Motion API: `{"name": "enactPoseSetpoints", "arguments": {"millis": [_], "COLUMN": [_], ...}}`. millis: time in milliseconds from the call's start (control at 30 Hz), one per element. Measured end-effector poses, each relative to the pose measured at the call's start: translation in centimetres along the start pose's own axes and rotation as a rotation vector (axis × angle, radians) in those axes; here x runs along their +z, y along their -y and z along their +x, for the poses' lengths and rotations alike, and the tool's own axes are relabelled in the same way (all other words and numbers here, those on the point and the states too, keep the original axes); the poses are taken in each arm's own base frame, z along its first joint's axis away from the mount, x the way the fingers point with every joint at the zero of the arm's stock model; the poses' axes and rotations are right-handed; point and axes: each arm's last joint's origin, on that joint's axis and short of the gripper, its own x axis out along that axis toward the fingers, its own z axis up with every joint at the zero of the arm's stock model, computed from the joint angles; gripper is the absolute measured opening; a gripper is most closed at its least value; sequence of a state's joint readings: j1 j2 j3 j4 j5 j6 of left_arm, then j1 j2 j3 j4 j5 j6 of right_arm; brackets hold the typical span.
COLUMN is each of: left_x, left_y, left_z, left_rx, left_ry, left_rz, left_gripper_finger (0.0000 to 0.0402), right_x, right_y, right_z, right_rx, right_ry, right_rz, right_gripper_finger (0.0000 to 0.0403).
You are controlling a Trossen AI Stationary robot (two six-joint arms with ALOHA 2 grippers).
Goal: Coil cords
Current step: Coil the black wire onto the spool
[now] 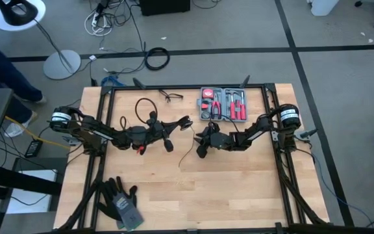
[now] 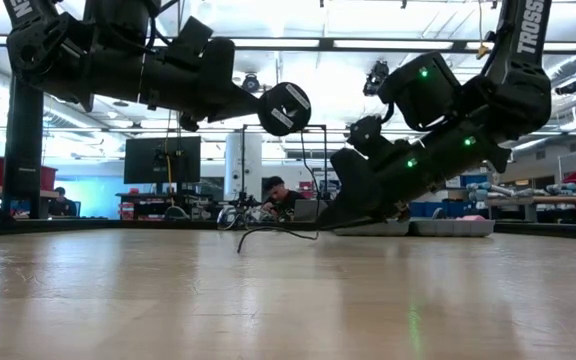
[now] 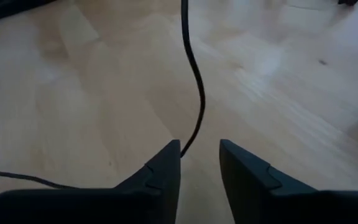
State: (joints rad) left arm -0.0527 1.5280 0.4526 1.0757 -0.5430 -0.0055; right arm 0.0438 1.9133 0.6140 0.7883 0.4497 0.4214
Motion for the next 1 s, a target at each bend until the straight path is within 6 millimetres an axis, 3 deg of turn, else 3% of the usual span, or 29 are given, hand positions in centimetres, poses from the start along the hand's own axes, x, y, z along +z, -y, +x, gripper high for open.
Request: {"name": "enactPoseSetpoints", "arguments": {"millis": [500, 1000], "left_x": [0.31, 0.23], "left_y": [0.11, 0.11], "left_z": [-0.01, -0.01], "left_rx": [-0.037, -0.036], "left_ry": [0.029, 0.021], "left_rz": [-0.017, -0.012], "left_gripper_finger": [0.0000, 0.0000], "right_x": [0.64, 0.39], "right_y": [-0.12, 0.23], "right_z": [0.20, 0.28], "right_rx": [0.036, 0.024], "right_ry": [0.036, -0.003], "right_rz": [0.014, 0.005], "right_gripper_finger": [0.0111, 0.0084]}}
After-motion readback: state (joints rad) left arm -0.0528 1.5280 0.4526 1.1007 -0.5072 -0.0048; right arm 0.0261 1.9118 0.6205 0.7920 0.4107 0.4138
